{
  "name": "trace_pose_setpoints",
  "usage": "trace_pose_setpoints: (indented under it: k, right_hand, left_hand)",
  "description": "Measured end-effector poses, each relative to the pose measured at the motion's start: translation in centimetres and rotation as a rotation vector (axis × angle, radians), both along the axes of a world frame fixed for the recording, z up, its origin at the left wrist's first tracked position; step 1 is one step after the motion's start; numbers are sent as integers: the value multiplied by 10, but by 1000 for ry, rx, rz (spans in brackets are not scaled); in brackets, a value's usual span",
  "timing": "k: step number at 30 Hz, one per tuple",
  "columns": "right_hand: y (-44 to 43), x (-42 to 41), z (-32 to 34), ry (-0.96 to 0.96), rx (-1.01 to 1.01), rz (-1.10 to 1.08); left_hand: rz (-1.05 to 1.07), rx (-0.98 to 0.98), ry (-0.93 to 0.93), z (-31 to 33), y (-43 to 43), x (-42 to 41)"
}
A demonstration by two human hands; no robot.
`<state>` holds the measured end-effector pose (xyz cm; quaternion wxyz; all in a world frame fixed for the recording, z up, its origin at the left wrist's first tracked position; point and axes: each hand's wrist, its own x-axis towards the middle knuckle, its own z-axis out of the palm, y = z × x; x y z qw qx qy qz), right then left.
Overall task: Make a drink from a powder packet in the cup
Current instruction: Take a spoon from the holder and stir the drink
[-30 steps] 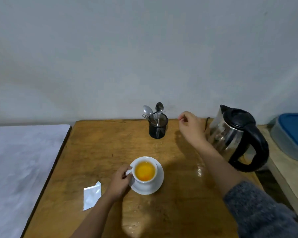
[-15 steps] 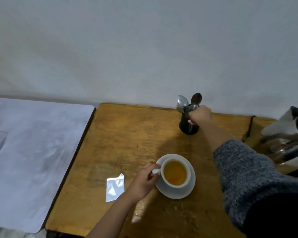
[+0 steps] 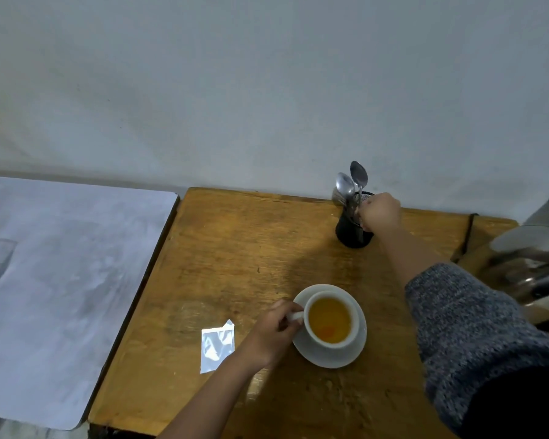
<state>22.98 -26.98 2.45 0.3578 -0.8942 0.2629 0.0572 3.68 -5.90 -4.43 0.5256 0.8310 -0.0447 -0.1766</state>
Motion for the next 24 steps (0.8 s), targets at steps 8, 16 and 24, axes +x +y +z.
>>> trace_pose_setpoints:
  k: [8,16,24]
  right_hand:
    - [-4,-22,58,-426,154,56]
    - [-29,-68,123,-405,79,511]
    - [-37,-138,125,-182,117,671]
  left_hand:
    - [31,-2,102,6,-1,0]
    - [50,4,77,20,-4,-6]
    - [84,71,80,26,-11,-11]
